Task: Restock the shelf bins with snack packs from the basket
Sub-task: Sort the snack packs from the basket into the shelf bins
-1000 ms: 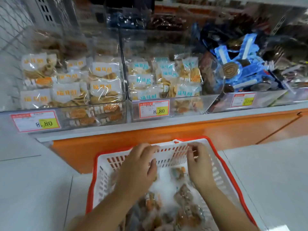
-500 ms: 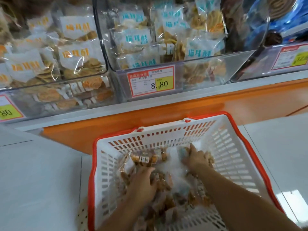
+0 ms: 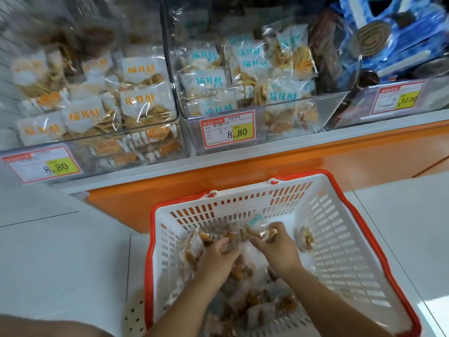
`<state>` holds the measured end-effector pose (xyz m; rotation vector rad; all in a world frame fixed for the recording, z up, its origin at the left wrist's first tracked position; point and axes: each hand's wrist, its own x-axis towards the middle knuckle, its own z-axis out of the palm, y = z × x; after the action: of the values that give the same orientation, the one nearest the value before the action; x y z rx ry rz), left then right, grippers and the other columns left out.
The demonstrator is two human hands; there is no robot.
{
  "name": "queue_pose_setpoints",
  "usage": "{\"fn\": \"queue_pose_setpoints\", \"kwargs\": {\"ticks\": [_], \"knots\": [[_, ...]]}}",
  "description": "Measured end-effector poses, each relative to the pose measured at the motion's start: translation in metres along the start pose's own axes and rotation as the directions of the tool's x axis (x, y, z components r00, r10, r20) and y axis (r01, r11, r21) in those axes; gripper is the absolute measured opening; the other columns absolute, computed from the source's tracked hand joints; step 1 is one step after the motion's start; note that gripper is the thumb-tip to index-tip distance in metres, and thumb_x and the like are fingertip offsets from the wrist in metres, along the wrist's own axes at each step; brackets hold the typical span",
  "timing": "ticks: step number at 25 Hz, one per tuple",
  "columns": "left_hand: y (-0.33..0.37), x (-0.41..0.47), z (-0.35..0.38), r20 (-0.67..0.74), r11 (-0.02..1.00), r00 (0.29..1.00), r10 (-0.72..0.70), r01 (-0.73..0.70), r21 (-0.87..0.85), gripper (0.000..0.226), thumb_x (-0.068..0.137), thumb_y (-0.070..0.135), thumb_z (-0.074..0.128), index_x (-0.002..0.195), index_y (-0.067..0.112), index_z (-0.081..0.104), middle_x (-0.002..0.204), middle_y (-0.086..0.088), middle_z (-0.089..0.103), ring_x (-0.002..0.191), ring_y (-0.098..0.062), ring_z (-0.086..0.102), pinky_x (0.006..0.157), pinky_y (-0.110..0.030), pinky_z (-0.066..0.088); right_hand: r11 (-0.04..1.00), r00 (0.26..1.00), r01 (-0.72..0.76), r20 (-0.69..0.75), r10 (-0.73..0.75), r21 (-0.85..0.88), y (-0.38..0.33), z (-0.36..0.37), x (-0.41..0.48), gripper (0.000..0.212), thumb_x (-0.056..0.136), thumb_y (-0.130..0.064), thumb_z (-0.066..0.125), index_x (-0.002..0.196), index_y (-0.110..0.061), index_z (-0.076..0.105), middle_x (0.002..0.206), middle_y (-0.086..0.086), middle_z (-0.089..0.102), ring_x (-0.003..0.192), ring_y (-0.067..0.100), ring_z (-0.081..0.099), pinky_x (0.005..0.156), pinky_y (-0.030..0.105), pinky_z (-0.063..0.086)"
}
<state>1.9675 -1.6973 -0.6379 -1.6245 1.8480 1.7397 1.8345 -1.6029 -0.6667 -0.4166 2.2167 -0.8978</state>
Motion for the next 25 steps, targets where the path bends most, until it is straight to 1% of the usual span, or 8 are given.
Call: {"fn": "queue_pose_setpoints", "kwargs": {"ticks": [2,4,7,11,14,16,22,25], "knots": [[0.009,-0.008,-0.005,0.075,0.964,0.997,0.006,0.014,-0.266,0.046,0.079,0.056,0.07,0.119,0.039,0.057,0.121,0.015,0.063,0.109,-0.009,0.061,0.094,-0.035,0.052,0.992,0.991,0.128,-0.035,-0.127,0.022,-0.019,-0.004,-0.025,0.047,0.077,-0.052,0.074,0.099,-0.029,0.04,0.073,-0.006,0.059,0.062,0.006,0.058,0.055,0.021,0.044],[0.014,-0.015,-0.008,0.145,0.893,0.983,0.111,-0.035,-0.448,0.048,0.072,0.049,0.079,0.115,0.033,0.064,0.115,0.011,0.069,0.104,-0.01,0.066,0.088,-0.035,0.056,0.975,0.975,0.216,-0.044,-0.218,-0.041,-0.031,-0.006,-0.046,0.052,0.077,-0.054,0.073,0.107,-0.033,0.035,0.07,-0.006,0.056,0.059,0.006,0.057,0.05,0.016,0.039],[0.019,-0.031,-0.013,0.119,0.824,0.974,0.194,-0.096,-0.558,0.036,0.083,0.025,0.076,0.118,0.026,0.065,0.11,0.002,0.073,0.102,-0.02,0.07,0.088,-0.043,0.057,0.957,0.956,0.291,-0.028,-0.291,-0.007,-0.035,-0.012,-0.068,0.049,0.078,-0.049,0.073,0.11,-0.034,0.039,0.071,-0.006,0.054,0.061,0.006,0.055,0.054,0.019,0.041],[0.02,-0.048,-0.021,0.159,0.757,0.966,0.205,-0.053,-0.651,0.03,0.089,0.013,0.068,0.118,0.018,0.063,0.108,-0.007,0.074,0.098,-0.025,0.071,0.077,-0.04,0.057,0.927,0.95,0.312,-0.085,-0.301,0.209,-0.039,-0.033,-0.078,0.022,0.084,-0.034,0.073,0.102,-0.032,0.061,0.102,-0.015,0.056,0.099,0.004,0.054,0.075,0.016,0.043],[0.02,-0.059,-0.025,0.177,0.737,0.957,0.229,-0.052,-0.674,0.034,0.086,0.013,0.068,0.119,0.014,0.062,0.112,-0.012,0.072,0.099,-0.028,0.071,0.072,-0.038,0.058,0.882,0.973,0.181,0.048,-0.224,0.435,-0.046,-0.043,-0.081,0.029,0.083,-0.027,0.074,0.111,-0.027,0.064,0.112,-0.01,0.063,0.106,0.007,0.06,0.08,0.019,0.049],[0.019,-0.063,-0.025,0.166,0.749,0.958,0.232,-0.067,-0.659,0.04,0.08,0.018,0.071,0.118,0.013,0.062,0.113,-0.012,0.071,0.099,-0.028,0.071,0.072,-0.037,0.058,0.862,0.975,0.137,0.087,-0.204,0.487,-0.046,-0.043,-0.084,0.027,0.084,-0.022,0.074,0.109,-0.03,0.064,0.113,-0.008,0.066,0.104,0.008,0.063,0.076,0.021,0.052],[0.018,-0.072,-0.023,0.108,0.822,0.958,0.267,-0.167,-0.544,0.042,0.078,0.031,0.072,0.119,0.023,0.064,0.111,-0.004,0.073,0.099,-0.025,0.071,0.085,-0.045,0.058,0.798,0.98,0.08,0.101,-0.173,0.597,-0.042,-0.041,-0.089,0.036,0.087,-0.01,0.069,0.122,-0.018,0.062,0.112,-0.004,0.071,0.096,0.007,0.069,0.071,0.021,0.055],[0.027,-0.078,-0.024,0.019,0.868,0.948,0.318,-0.283,-0.408,0.041,0.086,0.036,0.069,0.125,0.028,0.059,0.111,0.001,0.071,0.097,-0.022,0.071,0.076,-0.036,0.061,0.809,0.969,0.102,0.126,-0.213,0.579,-0.047,-0.048,-0.09,0.04,0.09,-0.012,0.066,0.126,-0.026,0.057,0.089,-0.015,0.072,0.089,0.008,0.069,0.074,0.023,0.053]]}}
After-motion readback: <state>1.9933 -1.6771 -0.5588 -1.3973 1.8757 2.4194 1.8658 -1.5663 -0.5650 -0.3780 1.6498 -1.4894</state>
